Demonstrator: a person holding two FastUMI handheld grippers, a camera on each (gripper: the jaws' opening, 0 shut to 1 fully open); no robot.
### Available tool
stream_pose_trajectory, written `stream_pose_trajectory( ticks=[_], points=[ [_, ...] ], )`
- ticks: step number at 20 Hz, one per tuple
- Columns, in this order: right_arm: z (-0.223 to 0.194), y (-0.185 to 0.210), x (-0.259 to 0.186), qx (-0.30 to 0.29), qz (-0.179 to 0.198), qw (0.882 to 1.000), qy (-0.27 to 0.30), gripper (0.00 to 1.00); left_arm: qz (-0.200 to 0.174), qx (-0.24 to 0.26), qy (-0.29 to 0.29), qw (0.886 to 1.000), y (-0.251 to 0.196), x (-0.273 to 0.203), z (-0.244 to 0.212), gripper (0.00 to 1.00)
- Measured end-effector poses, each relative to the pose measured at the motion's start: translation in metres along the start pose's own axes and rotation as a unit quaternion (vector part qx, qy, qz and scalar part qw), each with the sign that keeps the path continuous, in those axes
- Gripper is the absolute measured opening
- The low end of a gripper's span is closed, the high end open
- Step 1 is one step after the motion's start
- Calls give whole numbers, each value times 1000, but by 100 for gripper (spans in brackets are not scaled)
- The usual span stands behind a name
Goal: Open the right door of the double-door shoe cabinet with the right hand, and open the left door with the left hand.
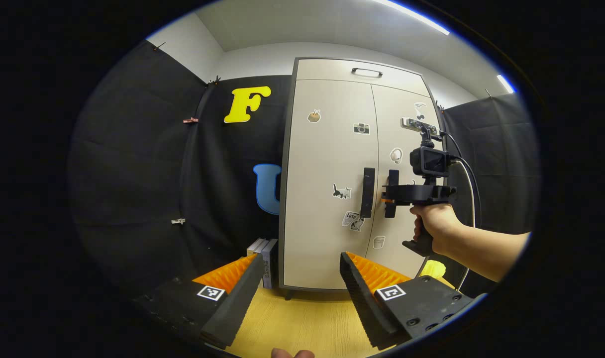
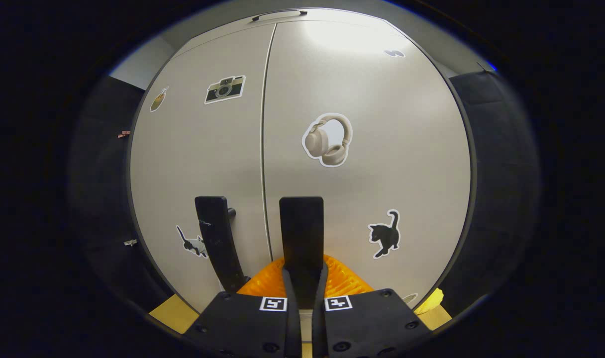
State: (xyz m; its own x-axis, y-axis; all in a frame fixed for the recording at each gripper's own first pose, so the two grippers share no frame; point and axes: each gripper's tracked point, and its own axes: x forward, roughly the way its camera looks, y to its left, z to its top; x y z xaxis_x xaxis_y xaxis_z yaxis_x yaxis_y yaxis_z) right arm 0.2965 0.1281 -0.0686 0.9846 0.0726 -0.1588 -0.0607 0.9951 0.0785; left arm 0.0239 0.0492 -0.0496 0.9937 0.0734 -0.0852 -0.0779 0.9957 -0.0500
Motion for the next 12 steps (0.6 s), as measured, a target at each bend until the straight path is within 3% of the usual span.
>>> stream_pose_trajectory(
  ticks=[12],
  points=[
    [6, -16, -60, 32, 48, 998, -13, 12, 20, 4, -4, 1000, -8, -30, 7, 95]
  ],
)
